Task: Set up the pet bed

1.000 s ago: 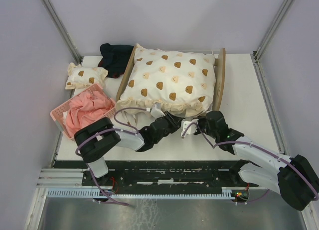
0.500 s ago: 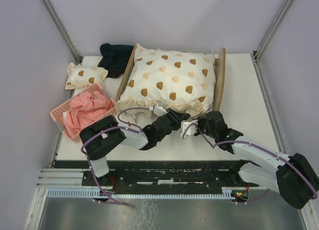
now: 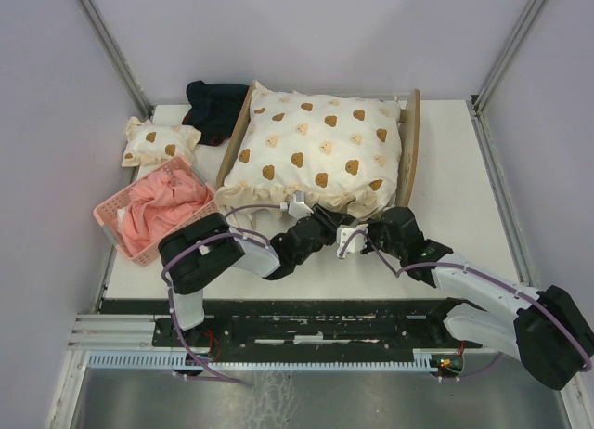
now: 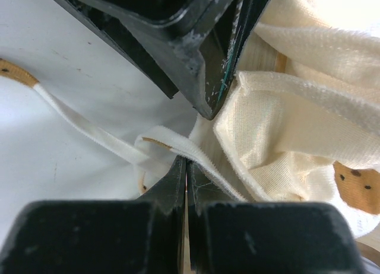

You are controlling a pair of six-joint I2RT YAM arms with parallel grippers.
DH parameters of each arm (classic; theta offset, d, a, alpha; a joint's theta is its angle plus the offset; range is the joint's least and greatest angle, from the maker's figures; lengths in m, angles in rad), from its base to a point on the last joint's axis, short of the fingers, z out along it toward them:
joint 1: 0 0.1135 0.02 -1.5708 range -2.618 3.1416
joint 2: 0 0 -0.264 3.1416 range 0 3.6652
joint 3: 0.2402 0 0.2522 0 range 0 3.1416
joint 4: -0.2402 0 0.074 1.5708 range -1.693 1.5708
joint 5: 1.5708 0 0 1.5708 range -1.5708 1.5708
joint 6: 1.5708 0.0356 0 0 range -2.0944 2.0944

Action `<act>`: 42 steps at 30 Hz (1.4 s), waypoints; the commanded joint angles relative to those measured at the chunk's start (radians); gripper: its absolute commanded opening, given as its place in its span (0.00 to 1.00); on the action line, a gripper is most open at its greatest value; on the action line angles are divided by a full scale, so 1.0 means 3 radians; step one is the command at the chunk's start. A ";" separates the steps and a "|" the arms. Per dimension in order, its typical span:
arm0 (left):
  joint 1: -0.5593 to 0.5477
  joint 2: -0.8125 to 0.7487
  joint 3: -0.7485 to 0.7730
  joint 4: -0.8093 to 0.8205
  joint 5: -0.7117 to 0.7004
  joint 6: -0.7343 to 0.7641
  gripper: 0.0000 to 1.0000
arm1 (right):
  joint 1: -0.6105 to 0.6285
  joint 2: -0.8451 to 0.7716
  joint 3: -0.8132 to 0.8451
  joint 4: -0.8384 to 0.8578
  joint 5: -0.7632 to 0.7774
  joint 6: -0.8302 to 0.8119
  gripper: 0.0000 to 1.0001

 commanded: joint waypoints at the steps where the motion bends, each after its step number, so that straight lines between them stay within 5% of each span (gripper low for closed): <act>1: 0.0034 0.0038 0.0081 0.0205 -0.0075 -0.0143 0.39 | -0.0006 -0.0036 0.0121 0.0032 -0.0071 0.0012 0.02; 9: 0.0114 0.0132 0.0101 0.0302 0.0001 -0.0194 0.38 | -0.0003 0.0011 0.0132 0.0029 -0.0090 0.0018 0.02; 17: 0.0134 0.0134 0.0028 0.0500 -0.0002 -0.0070 0.03 | -0.0006 0.0037 0.0153 0.0058 -0.0058 0.0275 0.03; 28: 0.0130 0.0147 0.0002 0.0708 0.0043 0.0063 0.03 | -0.0006 -0.0293 0.0299 -0.0539 -0.0076 0.0653 0.34; 31: 0.0132 0.0164 -0.0003 0.0747 0.0062 0.0063 0.03 | 0.0000 -0.0361 0.0409 -0.0746 -0.0188 0.1013 0.39; 36: 0.0127 0.0176 -0.0041 0.0852 0.0090 0.0055 0.03 | -0.0001 -0.0509 0.0532 -0.0820 -0.0290 0.1934 0.62; 42: 0.0129 0.0190 -0.0012 0.0828 0.0099 0.0084 0.03 | -0.0001 -0.0617 0.0832 -0.1094 0.0182 0.2933 0.37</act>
